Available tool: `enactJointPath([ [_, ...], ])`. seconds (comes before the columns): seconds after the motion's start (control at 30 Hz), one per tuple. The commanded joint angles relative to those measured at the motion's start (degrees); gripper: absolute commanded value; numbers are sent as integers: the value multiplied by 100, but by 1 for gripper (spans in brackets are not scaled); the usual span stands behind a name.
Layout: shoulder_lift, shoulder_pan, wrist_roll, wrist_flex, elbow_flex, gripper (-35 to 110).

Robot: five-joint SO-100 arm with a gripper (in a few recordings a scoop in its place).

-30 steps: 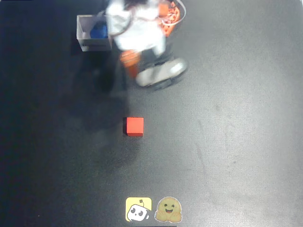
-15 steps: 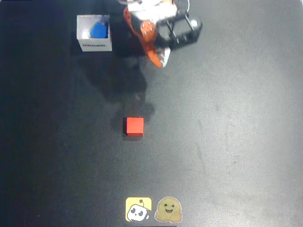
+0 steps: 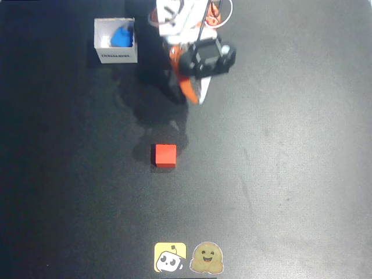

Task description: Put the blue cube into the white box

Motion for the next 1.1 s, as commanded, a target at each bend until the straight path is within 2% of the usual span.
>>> enactJointPath([
  [0.0, 44, 79, 369, -299, 316, 0],
  [0.13, 44, 237, 457, -501, 703, 0],
  [0.37, 44, 519, 439, -281, 712, 0],
  [0.77, 35, 642, 686, 1266, 712, 0],
  [1.07, 35, 598, 694, 1266, 712, 0],
])
